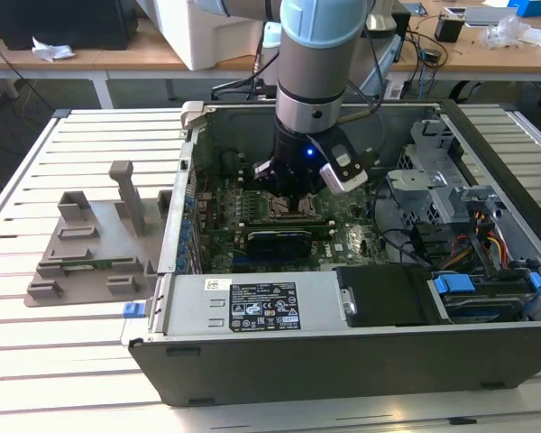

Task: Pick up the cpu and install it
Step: 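Install the second cpu locking lever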

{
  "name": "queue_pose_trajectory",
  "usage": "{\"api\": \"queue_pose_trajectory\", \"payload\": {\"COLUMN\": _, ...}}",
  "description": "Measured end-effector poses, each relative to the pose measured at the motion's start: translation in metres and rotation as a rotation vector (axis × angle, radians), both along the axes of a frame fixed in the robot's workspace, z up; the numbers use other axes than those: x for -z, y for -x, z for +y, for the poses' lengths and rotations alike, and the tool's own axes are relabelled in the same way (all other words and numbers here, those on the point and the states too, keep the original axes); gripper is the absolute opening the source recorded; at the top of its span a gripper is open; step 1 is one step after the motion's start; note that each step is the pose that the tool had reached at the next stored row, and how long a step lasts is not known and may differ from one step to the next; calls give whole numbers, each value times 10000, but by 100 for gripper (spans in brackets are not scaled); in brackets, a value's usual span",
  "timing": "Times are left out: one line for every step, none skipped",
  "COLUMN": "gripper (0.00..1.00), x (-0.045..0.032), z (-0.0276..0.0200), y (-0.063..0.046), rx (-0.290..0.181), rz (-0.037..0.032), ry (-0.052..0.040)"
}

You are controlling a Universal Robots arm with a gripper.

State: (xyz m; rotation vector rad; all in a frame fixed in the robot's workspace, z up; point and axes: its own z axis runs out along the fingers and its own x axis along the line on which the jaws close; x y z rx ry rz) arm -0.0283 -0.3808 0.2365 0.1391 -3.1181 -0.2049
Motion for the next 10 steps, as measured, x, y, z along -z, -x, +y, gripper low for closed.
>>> {"api": "queue_pose_trajectory", "payload": {"gripper": 11, "x": 20, "z": -2, "y": 13, "rx": -1, "rz": 0, "ry": -2}}
{"api": "queue_pose_trajectory", "payload": {"gripper": 11, "x": 61, "z": -3, "y": 38, "rx": -2, "rz": 0, "ry": 0}}
{"api": "queue_pose_trajectory", "payload": {"gripper": 11, "x": 94, "z": -4, "y": 52, "rx": -4, "rz": 1, "ry": 1}}
{"api": "queue_pose_trajectory", "payload": {"gripper": 11, "x": 112, "z": -3, "y": 55, "rx": -6, "rz": 0, "ry": -1}}
{"api": "queue_pose_trajectory", "payload": {"gripper": 11, "x": 117, "z": -4, "y": 55, "rx": -7, "rz": 1, "ry": 0}}
{"api": "queue_pose_trajectory", "payload": {"gripper": 11, "x": 125, "z": -3, "y": 57, "rx": -7, "rz": 1, "ry": 0}}
{"api": "queue_pose_trajectory", "payload": {"gripper": 11, "x": 143, "z": -3, "y": 60, "rx": -6, "rz": 0, "ry": 0}}
{"api": "queue_pose_trajectory", "payload": {"gripper": 11, "x": 151, "z": -4, "y": 61, "rx": -6, "rz": 1, "ry": 0}}
{"api": "queue_pose_trajectory", "payload": {"gripper": 11, "x": 158, "z": -3, "y": 63, "rx": -5, "rz": 0, "ry": 1}}
{"api": "queue_pose_trajectory", "payload": {"gripper": 11, "x": 173, "z": -3, "y": 67, "rx": -4, "rz": 0, "ry": 0}}
